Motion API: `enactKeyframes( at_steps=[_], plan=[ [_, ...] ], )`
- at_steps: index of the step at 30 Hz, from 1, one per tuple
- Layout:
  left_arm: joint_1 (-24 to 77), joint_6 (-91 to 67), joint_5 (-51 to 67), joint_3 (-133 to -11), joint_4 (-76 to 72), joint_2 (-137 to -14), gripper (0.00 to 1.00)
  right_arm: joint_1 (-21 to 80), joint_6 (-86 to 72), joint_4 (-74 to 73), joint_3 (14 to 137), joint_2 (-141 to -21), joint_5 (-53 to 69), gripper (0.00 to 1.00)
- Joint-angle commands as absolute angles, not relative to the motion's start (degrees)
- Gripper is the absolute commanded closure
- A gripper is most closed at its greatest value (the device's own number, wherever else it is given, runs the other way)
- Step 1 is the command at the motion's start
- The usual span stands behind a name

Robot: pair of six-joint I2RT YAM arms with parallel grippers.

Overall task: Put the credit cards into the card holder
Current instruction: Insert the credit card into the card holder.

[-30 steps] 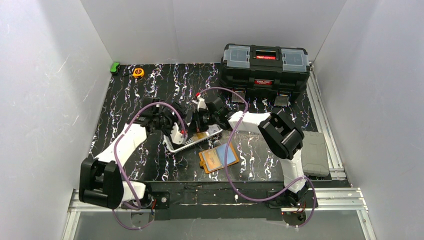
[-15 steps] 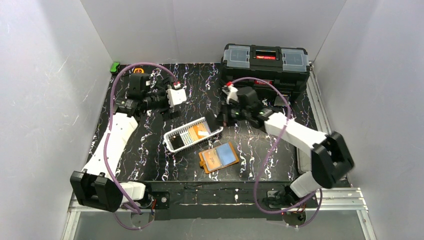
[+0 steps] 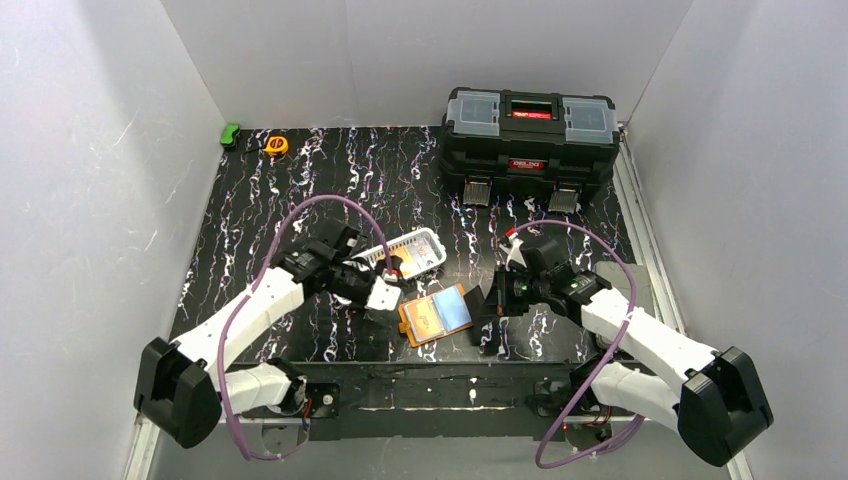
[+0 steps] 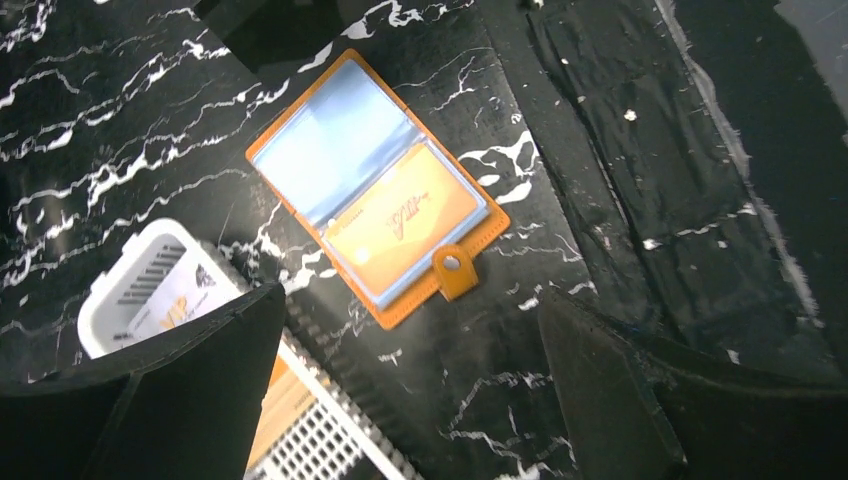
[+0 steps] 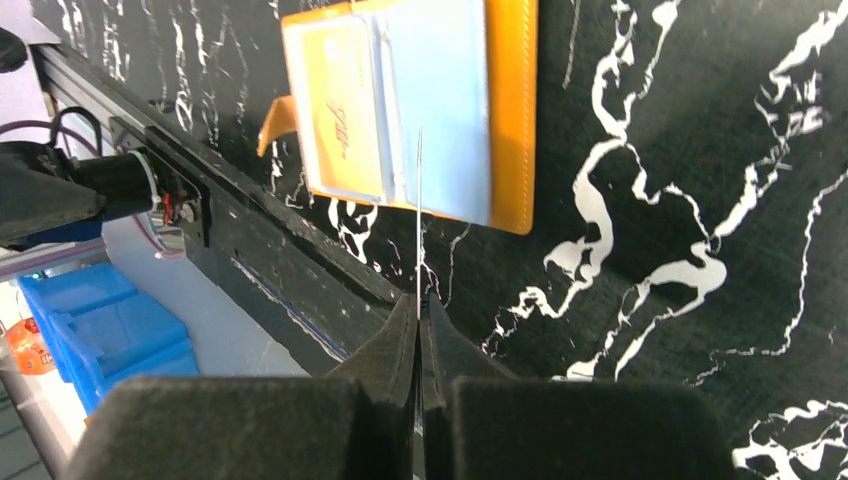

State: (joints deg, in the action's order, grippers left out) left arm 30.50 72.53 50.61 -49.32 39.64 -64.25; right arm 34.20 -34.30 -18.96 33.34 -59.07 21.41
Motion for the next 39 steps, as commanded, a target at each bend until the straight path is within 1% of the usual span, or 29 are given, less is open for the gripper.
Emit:
enactKeyframes(
  at_steps=[1,4,8,14,22,28,35,39],
  plan=[
    [34.74,72.57,50.92,-45.25,27.72,-66.36,0.02,34.19,-35.66,-19.41,32.51,-58.02,20.81,0.99],
    [36.52,71.91,49.6,-42.52,22.34,-68.4,0.09,33.78,-35.6,-18.48,32.26,-58.72,20.73,0.99],
    [37.46,72.43,47.93,-41.52,20.82,-72.07,0.19,33.32,-34.93,-17.56,32.35,-61.85,21.94,0.99],
    [38.04,74.8,48.33,-39.57,19.78,-72.69,0.28,33.22,-33.52,-16.55,32.85,-65.54,23.07,0.99],
    [38.16,74.47,47.23,-39.67,19.25,-73.93,0.35,33.22,-32.35,-15.45,32.83,-67.3,24.55,0.99],
    [38.21,74.61,46.04,-40.09,19.44,-74.11,0.38,33.21,-31.58,-16.18,33.84,-69.74,24.57,0.99],
    [38.31,77.38,45.28,-38.82,21.04,-72.98,0.38,33.22,-30.05,-18.71,35.21,-69.71,23.17,0.99],
    [38.41,79.63,44.8,-38.28,22.04,-73.08,0.42,33.22,-29.35,-19.61,35.84,-69.39,22.65,0.99]
  ],
)
